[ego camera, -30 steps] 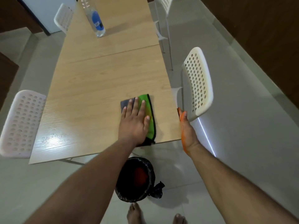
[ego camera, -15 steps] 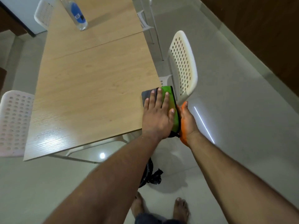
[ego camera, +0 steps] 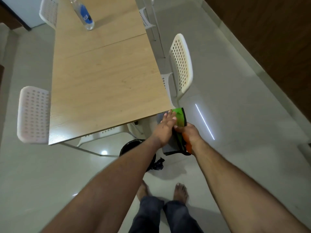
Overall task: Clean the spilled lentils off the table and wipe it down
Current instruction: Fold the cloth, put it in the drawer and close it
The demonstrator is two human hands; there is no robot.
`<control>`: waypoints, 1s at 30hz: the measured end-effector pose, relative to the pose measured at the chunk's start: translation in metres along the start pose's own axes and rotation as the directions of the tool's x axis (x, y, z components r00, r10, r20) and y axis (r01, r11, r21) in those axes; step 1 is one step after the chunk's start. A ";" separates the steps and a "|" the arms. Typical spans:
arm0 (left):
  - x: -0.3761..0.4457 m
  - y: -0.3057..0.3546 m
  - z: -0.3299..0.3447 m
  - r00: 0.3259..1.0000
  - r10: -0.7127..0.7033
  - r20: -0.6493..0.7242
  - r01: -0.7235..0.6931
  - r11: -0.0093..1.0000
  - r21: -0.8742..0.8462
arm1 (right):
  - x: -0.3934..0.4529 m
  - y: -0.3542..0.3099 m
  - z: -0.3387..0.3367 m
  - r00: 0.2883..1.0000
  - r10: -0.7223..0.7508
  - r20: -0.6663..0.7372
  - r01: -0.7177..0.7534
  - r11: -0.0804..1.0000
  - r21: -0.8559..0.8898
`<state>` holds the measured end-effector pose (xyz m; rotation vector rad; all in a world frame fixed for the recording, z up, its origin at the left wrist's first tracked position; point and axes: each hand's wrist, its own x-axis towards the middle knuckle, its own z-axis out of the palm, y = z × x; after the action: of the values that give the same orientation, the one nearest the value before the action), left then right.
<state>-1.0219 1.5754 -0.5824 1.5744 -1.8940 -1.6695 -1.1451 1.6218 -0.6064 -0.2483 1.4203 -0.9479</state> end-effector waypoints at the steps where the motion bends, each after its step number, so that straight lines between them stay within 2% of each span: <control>1: -0.011 0.003 -0.004 1.000 -0.016 -0.017 0.014 0.995 -0.095 | -0.012 0.000 0.001 1.000 -0.010 0.005 0.010 1.000 -0.004; 3: -0.041 0.013 -0.016 0.994 -0.010 -0.110 -0.011 0.982 -0.187 | -0.043 -0.008 0.007 0.999 -0.039 0.023 0.039 0.999 -0.006; 7: -0.099 0.017 -0.039 0.922 -0.225 -0.315 0.070 0.897 -0.437 | -0.091 -0.028 0.026 0.992 -0.101 0.069 0.104 0.994 -0.035; 9: -0.131 0.014 -0.056 0.874 -0.351 -0.335 0.139 0.843 -0.520 | -0.118 -0.044 0.045 0.984 -0.118 0.132 0.128 0.990 -0.066; 11: -0.152 0.010 -0.076 0.859 -0.437 -0.265 0.177 0.741 -0.648 | -0.139 -0.055 0.066 0.973 -0.118 0.200 0.142 0.984 -0.110; 13: -0.174 0.016 -0.097 0.879 -0.420 -0.225 0.134 0.671 -0.729 | -0.152 -0.064 0.088 0.954 -0.124 0.273 0.181 0.964 -0.196; 15: -0.195 0.015 -0.128 0.870 -0.396 -0.293 0.069 0.687 -0.724 | -0.161 -0.073 0.125 0.926 -0.152 0.347 0.274 0.901 -0.336; 17: -0.208 0.013 -0.152 0.842 -0.399 -0.362 0.045 0.722 -0.690 | -0.163 -0.078 0.154 0.905 -0.230 0.359 0.390 0.786 -0.479; 20: -0.239 0.008 -0.187 0.805 -0.403 -0.435 0.027 0.758 -0.652 | -0.173 -0.078 0.205 0.812 -0.399 0.427 0.581 0.480 -0.657; 23: -0.268 0.000 -0.224 0.827 -0.373 -0.421 -0.029 0.718 -0.695 | -0.192 -0.063 0.252 0.675 -0.465 0.573 0.714 0.217 -0.665; 25: -0.288 -0.009 -0.257 0.863 -0.312 -0.396 -0.085 0.684 -0.724 | -0.203 -0.045 0.292 0.619 -0.435 0.654 0.761 0.127 -0.636; 27: -0.310 -0.024 -0.294 0.849 -0.288 -0.443 -0.119 0.712 -0.692 | -0.212 -0.027 0.338 0.596 -0.414 0.688 0.790 0.150 -0.594; 30: -0.337 -0.050 -0.338 0.840 -0.277 -0.467 -0.131 0.731 -0.669 | -0.217 -0.013 0.392 0.646 -0.445 0.621 0.762 0.325 -0.560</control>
<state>-0.6129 1.6311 -0.3372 1.5541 -0.7876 -1.4609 -0.7674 1.6119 -0.3652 -1.7168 1.3035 -0.7105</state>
